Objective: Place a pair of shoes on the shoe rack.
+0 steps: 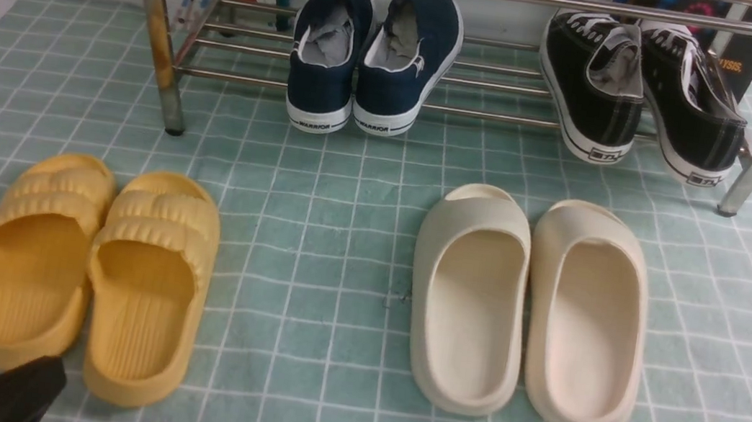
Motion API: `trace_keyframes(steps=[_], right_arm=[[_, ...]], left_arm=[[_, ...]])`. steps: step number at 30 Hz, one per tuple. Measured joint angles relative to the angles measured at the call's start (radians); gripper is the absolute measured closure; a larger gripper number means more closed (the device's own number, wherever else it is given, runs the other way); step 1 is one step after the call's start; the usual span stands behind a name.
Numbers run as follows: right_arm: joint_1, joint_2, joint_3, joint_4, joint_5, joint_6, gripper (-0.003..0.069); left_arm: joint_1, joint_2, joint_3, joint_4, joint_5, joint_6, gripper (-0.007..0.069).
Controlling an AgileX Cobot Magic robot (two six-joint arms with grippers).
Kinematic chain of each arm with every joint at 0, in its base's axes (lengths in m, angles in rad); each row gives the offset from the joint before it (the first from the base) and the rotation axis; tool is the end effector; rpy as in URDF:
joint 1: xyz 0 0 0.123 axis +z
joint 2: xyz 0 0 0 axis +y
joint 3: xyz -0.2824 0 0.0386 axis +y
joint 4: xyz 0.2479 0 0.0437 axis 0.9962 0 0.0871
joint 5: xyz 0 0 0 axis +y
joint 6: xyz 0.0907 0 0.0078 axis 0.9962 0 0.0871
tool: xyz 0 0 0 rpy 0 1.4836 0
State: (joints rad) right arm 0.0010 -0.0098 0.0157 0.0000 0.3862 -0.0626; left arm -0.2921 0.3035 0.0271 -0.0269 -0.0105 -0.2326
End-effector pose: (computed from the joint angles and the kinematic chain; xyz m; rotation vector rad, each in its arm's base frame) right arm 0.0522 0.0001 0.1736 -0.0596 1.8750 -0.0424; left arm 0.0759 -0.0228 0.1840 0.0295 1.8208 -0.3918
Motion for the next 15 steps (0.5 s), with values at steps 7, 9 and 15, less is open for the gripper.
trace_keyframes(steps=[7,9,15], right_arm=[[0.000,0.000,0.000,0.000,0.000,0.000,0.0420],[0.000,0.000,0.000,0.000,0.000,0.000,0.0420],[0.000,-0.001,0.000,0.000,0.000,0.000,0.0420]], left_arm=[[0.110,-0.284,0.001,-0.006,0.277,-0.002,0.0638],[0.158,-0.310,0.001,-0.009,0.355,-0.001,0.0638],[0.228,-0.314,0.003,-0.011,0.394,0.075,0.0638]])
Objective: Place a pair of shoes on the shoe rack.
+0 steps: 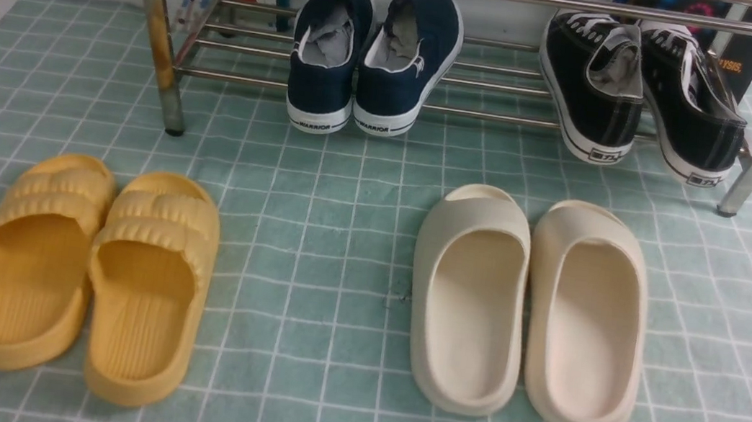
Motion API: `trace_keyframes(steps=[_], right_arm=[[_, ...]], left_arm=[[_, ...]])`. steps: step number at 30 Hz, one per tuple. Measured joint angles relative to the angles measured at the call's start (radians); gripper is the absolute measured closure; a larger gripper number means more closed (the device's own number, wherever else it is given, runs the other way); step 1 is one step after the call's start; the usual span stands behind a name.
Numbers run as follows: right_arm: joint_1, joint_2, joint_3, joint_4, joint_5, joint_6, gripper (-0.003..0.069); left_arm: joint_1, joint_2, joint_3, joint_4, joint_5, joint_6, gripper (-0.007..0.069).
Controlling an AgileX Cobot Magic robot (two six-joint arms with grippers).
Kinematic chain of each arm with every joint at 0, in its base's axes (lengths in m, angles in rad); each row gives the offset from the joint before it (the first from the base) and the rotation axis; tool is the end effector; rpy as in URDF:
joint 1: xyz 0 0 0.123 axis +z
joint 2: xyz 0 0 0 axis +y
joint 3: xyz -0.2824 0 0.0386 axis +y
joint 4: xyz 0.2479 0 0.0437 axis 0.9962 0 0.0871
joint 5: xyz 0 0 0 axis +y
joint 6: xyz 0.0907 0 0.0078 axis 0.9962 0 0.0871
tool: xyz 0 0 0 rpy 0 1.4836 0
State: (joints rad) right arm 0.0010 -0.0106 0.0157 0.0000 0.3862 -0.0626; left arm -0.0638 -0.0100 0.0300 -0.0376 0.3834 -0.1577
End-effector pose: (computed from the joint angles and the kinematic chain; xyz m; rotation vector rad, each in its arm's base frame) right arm 0.0521 0.0001 0.1737 -0.0596 1.8742 -0.0424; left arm 0.0522 -0.0046 0.1691 -0.1120 1.8878 -0.1885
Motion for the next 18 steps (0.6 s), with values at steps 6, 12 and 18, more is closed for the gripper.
trace_keyframes(steps=[6,12,18], right_arm=[[0.000,0.000,0.000,0.000,0.000,0.000,0.0420],[0.000,0.000,0.000,0.000,0.000,0.000,0.0420],[0.000,0.000,0.000,0.000,0.000,0.000,0.0420]], left_arm=[[0.000,0.000,0.000,-0.004,0.001,0.045,0.0638],[0.000,0.000,0.000,-0.024,0.014,0.048,0.0638],[0.000,0.000,0.000,-0.033,0.018,0.050,0.0638]])
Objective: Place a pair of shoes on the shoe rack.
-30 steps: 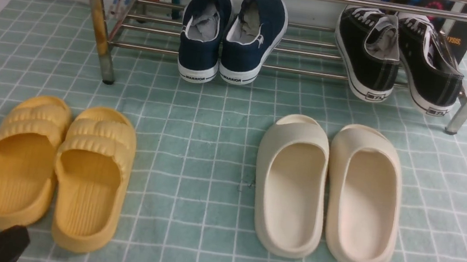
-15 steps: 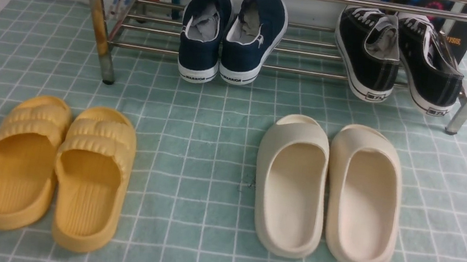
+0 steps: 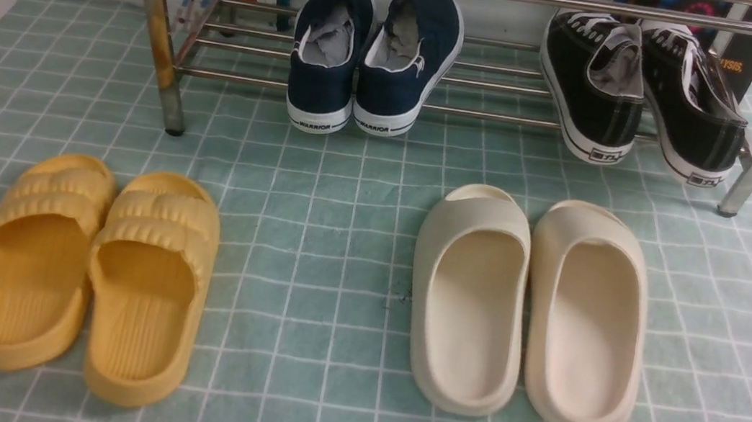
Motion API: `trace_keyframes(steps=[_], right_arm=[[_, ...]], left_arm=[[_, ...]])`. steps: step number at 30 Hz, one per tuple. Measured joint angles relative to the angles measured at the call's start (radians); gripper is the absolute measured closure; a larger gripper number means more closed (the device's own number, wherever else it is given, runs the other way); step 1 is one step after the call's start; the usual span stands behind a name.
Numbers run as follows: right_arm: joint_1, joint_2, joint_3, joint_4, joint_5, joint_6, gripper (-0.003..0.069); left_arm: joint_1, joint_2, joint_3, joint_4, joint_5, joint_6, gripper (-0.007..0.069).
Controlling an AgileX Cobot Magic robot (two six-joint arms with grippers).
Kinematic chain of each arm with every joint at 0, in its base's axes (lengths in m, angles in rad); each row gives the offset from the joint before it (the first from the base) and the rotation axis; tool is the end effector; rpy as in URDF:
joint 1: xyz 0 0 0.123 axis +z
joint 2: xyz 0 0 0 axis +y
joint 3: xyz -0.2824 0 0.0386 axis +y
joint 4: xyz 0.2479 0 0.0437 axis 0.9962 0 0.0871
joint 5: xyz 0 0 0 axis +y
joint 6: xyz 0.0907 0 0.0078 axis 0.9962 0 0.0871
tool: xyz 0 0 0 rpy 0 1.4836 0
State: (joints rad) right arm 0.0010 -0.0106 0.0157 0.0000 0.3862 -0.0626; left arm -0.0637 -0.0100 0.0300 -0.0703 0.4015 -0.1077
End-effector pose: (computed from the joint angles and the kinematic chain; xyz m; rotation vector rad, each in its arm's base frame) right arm 0.0521 0.0001 0.1737 -0.0596 1.8742 -0.0424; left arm 0.0516 -0.0058 0.1676 -0.0851 1.9065 -0.1860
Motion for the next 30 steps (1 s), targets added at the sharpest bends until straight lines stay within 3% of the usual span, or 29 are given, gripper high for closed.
trace_keyframes(steps=[30], right_arm=[[0.000,0.000,0.000,0.000,0.000,0.000,0.0420]], left_arm=[[0.000,0.000,0.000,-0.001,0.000,0.001,0.0626]])
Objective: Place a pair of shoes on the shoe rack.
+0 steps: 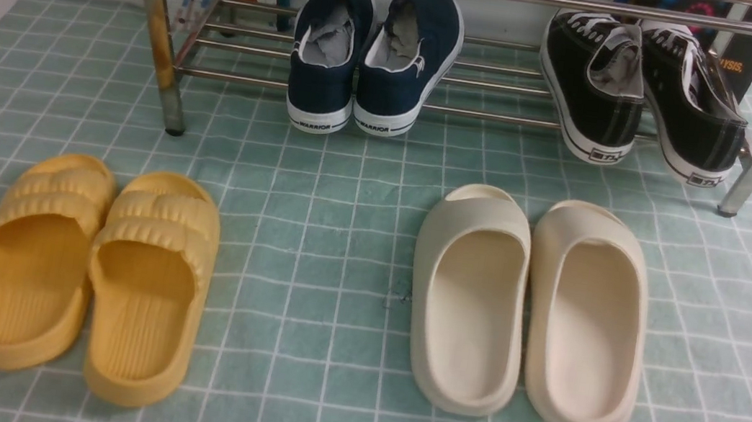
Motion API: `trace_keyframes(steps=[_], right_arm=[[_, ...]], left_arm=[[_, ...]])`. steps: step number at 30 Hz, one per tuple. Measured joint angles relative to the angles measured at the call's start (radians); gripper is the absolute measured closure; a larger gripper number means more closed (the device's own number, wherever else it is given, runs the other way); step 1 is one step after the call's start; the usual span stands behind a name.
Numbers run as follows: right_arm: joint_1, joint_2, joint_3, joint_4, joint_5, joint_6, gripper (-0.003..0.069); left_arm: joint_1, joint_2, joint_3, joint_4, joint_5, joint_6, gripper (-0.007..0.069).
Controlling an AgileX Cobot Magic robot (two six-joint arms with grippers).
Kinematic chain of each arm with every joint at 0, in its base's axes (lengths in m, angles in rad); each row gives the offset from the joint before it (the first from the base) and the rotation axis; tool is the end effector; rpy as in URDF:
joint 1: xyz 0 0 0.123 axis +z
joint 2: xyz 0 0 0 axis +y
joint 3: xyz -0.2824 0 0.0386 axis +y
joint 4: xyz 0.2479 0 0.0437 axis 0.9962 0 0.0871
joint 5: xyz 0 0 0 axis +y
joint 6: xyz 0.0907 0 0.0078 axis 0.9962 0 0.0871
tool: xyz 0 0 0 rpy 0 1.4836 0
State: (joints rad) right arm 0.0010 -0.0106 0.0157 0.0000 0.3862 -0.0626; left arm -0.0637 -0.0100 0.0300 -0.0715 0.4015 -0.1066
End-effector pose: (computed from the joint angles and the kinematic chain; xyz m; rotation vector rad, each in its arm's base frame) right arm 0.0521 0.0001 0.1737 -0.0596 1.8742 -0.0424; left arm 0.0516 -0.0058 0.1676 -0.0848 1.9065 -0.1865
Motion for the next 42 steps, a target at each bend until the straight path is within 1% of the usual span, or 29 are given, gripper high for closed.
trace_keyframes(steps=[42], right_arm=[[0.000,0.000,0.000,0.000,0.000,0.000,0.0420]], left_arm=[[0.000,0.000,0.000,0.000,0.000,0.000,0.0605]])
